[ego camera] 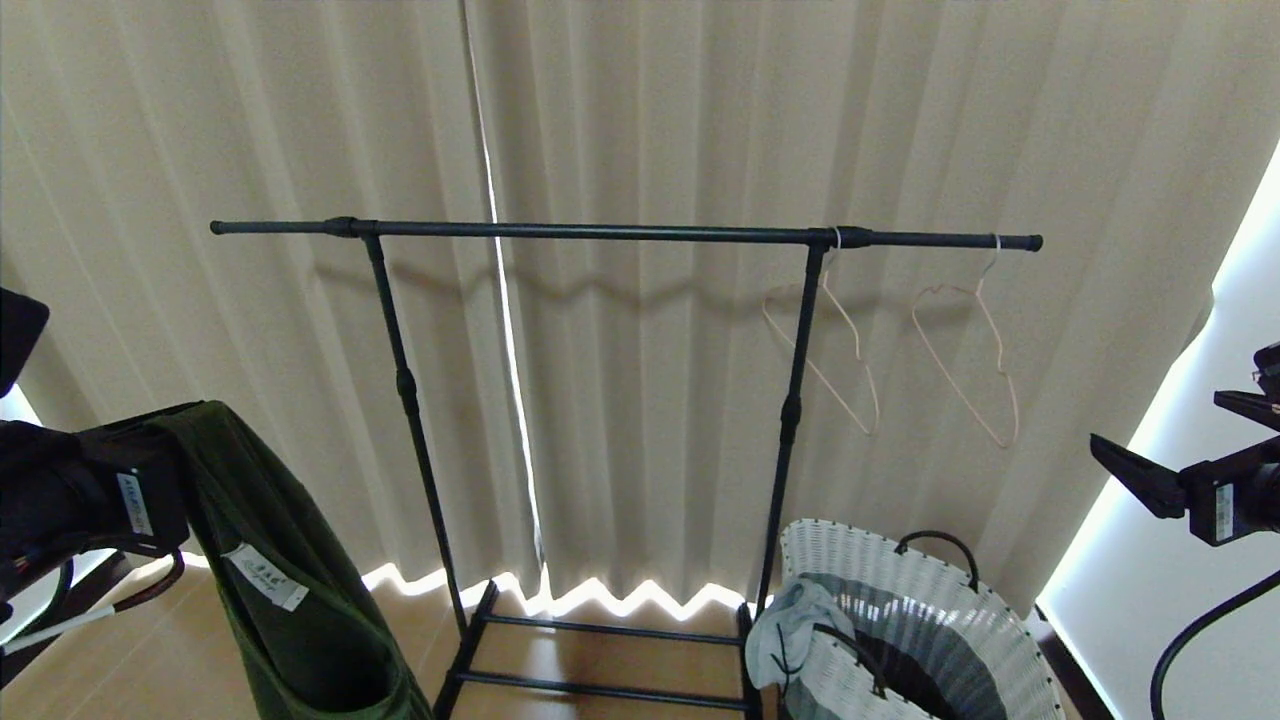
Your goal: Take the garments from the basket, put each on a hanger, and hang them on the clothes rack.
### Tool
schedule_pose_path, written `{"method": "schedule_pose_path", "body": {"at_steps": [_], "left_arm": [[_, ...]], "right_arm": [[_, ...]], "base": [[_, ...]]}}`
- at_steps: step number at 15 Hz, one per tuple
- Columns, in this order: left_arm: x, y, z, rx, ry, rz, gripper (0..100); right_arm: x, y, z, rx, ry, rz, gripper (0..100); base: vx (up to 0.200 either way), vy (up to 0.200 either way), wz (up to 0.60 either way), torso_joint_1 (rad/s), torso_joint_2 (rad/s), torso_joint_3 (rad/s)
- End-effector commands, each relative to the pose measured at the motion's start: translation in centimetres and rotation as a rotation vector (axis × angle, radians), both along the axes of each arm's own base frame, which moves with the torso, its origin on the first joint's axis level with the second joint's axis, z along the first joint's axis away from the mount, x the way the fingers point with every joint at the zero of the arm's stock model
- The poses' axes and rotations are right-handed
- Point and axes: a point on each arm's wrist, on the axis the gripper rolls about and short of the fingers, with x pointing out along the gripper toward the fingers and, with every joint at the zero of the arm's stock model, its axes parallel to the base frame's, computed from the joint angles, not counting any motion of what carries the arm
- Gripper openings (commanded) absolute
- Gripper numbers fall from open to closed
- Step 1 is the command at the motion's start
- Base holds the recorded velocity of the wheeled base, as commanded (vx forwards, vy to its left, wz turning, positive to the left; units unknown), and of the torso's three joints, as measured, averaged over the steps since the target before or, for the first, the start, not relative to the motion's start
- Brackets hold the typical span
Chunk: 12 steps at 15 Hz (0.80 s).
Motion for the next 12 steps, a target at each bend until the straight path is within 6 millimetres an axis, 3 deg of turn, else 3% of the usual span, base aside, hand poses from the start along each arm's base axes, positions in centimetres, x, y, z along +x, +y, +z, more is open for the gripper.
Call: {"method": "schedule_pose_path", "body": {"at_steps": [1, 4, 7, 9, 12], "left_arm": [[0.0, 0.0, 0.1, 0.000, -0.002, 0.002, 0], [0.0, 0.0, -0.1, 0.003, 0.004, -0.001, 0], [0.0, 0.0, -0.1, 0.003, 0.005, -0.003, 0], [-0.1, 0.0, -0.2, 0.003, 0.007, -0.003, 0], [-0.3, 0.0, 0.0, 0.001, -0.005, -0.006, 0]], "right_arm": [[0.0, 0.0, 0.2, 0.002, -0.007, 0.005, 100], [-0.1, 0.1, 0.7, 0.005, 0.007, 0.012, 100], [-2.1, 0.2, -0.6, 0.023, 0.204, 0.003, 100], [-2.6, 0.3, -0.3, 0.053, 0.252, -0.002, 100], [-2.3, 0.2, -0.2, 0.068, 0.255, -0.008, 100]], "base": [[0.000, 0.000, 0.00, 0.000, 0.00, 0.000], [0.000, 0.000, 0.00, 0.000, 0.00, 0.000], [0.000, 0.000, 0.00, 0.000, 0.00, 0.000], [0.000, 0.000, 0.00, 0.000, 0.00, 0.000], [0.000, 0.000, 0.00, 0.000, 0.00, 0.000]]}}
